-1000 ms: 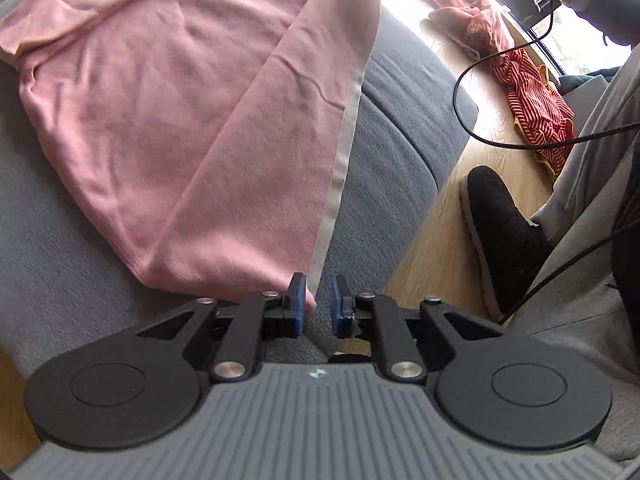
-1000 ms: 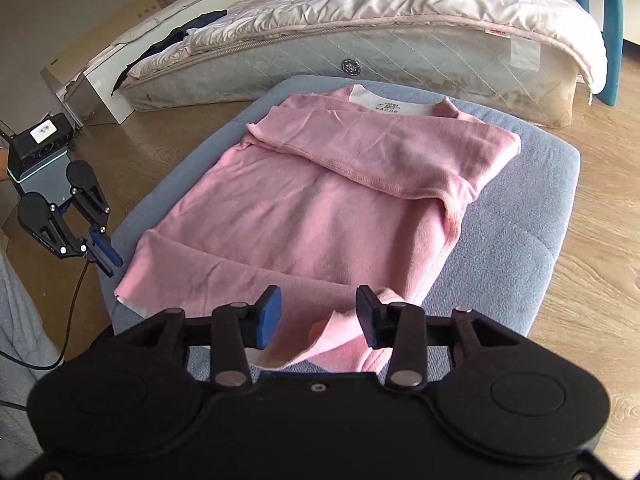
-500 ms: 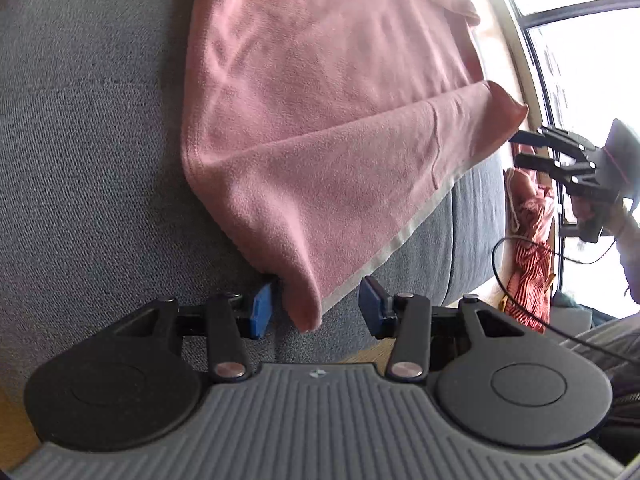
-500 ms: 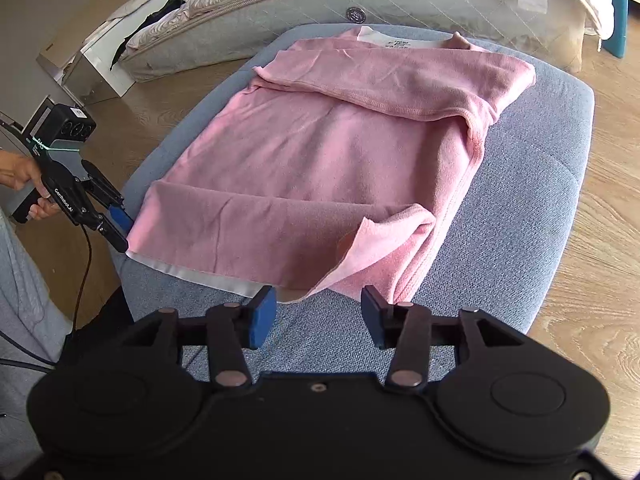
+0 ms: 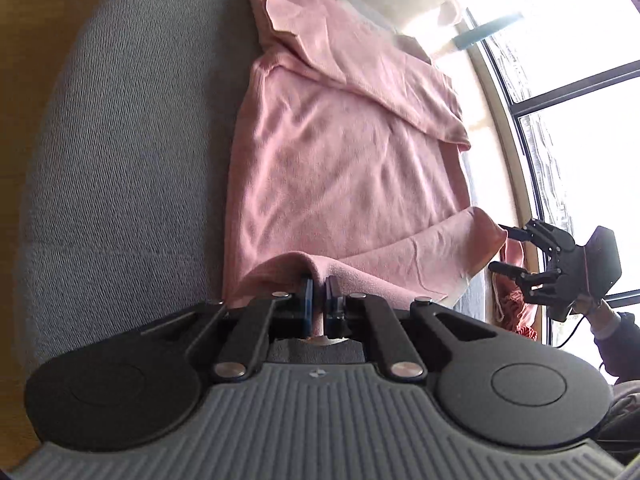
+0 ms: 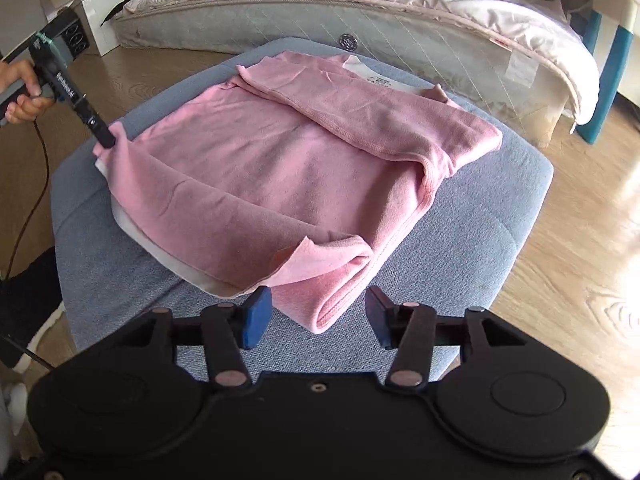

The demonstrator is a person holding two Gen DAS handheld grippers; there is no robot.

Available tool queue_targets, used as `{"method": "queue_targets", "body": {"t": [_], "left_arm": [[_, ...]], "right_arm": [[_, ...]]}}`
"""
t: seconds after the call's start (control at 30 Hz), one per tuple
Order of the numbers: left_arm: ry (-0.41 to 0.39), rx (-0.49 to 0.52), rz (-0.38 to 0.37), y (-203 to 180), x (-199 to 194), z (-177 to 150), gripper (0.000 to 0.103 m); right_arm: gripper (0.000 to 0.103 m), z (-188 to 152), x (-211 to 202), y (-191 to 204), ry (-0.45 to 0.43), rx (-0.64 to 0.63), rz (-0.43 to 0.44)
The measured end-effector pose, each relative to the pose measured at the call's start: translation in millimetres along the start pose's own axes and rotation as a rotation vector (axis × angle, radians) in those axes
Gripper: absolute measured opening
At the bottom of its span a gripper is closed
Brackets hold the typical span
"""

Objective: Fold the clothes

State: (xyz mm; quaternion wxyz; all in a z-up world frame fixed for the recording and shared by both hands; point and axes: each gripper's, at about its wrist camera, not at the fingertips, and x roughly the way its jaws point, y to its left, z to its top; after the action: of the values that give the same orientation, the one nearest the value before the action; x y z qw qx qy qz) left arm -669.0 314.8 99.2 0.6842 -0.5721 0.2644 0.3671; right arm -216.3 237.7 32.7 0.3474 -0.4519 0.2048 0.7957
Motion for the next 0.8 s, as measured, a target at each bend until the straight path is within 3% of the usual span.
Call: {"method": "queue_targets", "body": {"t": [0.07, 0.27, 0.47, 0.63, 0.8], "left_arm": [[-0.028, -0.009, 0.003, 0.7, -0.7, 15.5, 0.006], [-0.114, -0.015, 0.014, -7.3, -4.8, 60.7, 0.006], [-0.172, 0.032, 0.151, 5.4, -16.8, 98.1, 0.007], [-0.166, 0.017, 0.181, 15.8, -29.5, 87.6, 0.007], [-0.103, 0.08, 0.167, 24.3, -11.2, 85.1, 0.011]], "right_arm": [[0.063, 2.6, 6.5, -0.8, 0.013, -0.017, 0.042], [0.063, 21.3, 21.6, 2.0, -0.014, -0.136, 0.009], [0.063, 43.7, 39.9, -18.8, -0.042, -0.107, -0.056], [0.063, 46.0, 42.2, -44.6, -0.048, -0.014, -0.097], [0.067, 37.6, 39.5, -56.4, -0.053, 0.09, -0.038]]}}
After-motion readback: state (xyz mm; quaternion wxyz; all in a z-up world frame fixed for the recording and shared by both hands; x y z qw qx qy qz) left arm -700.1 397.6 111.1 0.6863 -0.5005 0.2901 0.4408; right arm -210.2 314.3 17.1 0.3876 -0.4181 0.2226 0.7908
